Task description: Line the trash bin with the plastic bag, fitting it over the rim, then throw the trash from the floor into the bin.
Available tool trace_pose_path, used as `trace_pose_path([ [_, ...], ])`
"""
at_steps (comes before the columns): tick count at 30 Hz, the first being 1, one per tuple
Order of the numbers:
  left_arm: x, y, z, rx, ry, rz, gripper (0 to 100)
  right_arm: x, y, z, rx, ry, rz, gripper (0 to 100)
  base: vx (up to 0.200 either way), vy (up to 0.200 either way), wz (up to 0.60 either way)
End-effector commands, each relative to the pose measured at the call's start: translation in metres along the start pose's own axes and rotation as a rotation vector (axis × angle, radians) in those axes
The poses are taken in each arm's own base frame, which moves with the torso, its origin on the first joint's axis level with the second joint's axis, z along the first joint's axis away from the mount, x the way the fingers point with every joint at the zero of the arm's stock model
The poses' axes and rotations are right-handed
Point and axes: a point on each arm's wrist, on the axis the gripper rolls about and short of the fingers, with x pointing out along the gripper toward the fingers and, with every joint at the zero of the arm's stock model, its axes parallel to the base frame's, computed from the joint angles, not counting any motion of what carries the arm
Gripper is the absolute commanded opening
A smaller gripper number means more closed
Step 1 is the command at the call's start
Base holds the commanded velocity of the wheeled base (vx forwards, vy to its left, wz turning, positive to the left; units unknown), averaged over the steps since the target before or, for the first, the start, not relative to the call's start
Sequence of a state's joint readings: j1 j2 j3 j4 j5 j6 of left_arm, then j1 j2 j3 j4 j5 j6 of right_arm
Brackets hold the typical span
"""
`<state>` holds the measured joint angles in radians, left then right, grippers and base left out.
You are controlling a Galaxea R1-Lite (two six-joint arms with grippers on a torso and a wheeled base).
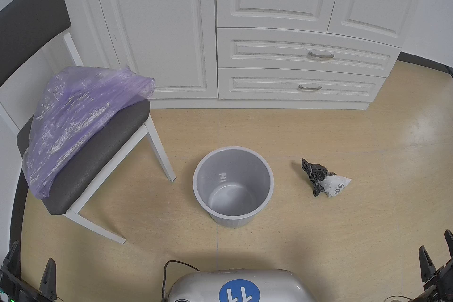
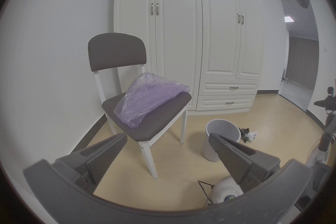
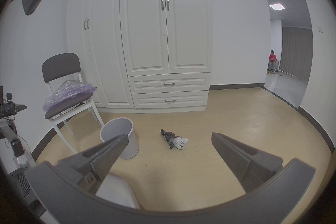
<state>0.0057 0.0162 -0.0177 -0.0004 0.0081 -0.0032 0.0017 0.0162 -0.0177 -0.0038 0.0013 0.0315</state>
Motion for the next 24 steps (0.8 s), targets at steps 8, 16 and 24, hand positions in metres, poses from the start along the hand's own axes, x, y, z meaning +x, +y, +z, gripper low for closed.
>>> trace_pose_path([
  [8,0.0001,-0.0001,-0.0053,0.005,0.002,-0.003,100,-0.0001,-0.0002,-0.0048,0.005,-0.001,0.0,100,0.0,0.0,0.0],
  [16,0.0001,0.0002,-0.0051,-0.029,0.0,0.006,100,-0.0001,-0.0002,-0.0048,0.01,-0.001,-0.001,100,0.0,0.0,0.0],
  [24,0.0001,0.0006,-0.0048,-0.043,-0.003,0.026,100,0.0,-0.0001,-0.0052,-0.015,0.001,0.002,100,0.0,0.0,0.0],
])
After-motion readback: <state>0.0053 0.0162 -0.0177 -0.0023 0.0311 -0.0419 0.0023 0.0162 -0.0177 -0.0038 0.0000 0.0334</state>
